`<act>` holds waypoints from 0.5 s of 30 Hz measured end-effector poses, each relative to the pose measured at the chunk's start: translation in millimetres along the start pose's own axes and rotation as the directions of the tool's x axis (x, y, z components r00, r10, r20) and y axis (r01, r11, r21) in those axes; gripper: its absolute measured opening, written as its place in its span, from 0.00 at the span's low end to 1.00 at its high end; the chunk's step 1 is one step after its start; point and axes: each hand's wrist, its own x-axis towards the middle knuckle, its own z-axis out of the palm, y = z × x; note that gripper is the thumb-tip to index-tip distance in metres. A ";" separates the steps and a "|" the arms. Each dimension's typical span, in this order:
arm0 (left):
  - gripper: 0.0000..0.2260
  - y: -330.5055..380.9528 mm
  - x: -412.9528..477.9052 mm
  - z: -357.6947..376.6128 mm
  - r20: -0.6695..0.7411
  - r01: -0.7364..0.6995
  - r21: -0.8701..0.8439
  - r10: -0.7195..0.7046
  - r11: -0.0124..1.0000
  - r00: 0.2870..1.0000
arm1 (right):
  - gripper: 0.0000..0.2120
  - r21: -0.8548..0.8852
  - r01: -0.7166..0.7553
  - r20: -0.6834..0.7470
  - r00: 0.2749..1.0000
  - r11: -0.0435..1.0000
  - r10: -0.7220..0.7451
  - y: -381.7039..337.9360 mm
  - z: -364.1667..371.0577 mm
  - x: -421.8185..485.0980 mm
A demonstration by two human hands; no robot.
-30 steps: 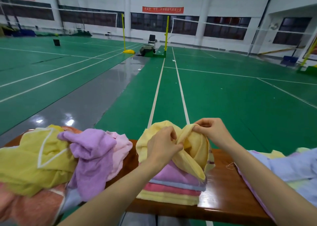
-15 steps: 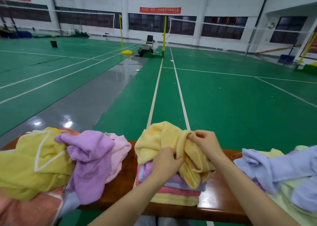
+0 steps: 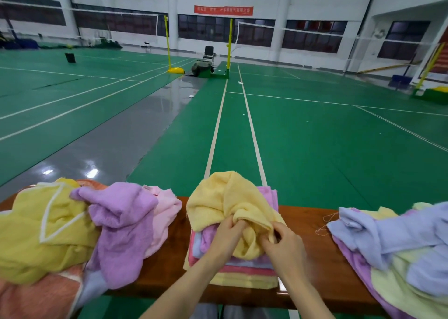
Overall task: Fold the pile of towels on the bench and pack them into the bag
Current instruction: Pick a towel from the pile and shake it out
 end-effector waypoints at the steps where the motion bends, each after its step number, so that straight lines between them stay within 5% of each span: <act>1: 0.08 -0.8 0.4 0.9 0.006 -0.021 0.010 0.021 1.000 1.000 | 0.02 0.010 -0.006 -0.002 1.000 1.000 0.006 0.2 0.9 -1.8; 9: 0.26 -1.9 3.0 -8.8 0.095 -0.027 0.249 0.003 0.968 0.995 | 0.10 0.265 -0.003 0.085 0.996 0.964 -0.020 14.8 -12.2 -5.8; 15: 0.22 5.8 -11.6 -3.0 0.139 -0.064 0.442 0.002 0.895 0.990 | 0.09 0.148 0.033 0.034 0.999 0.988 -0.038 22.3 -28.2 -10.7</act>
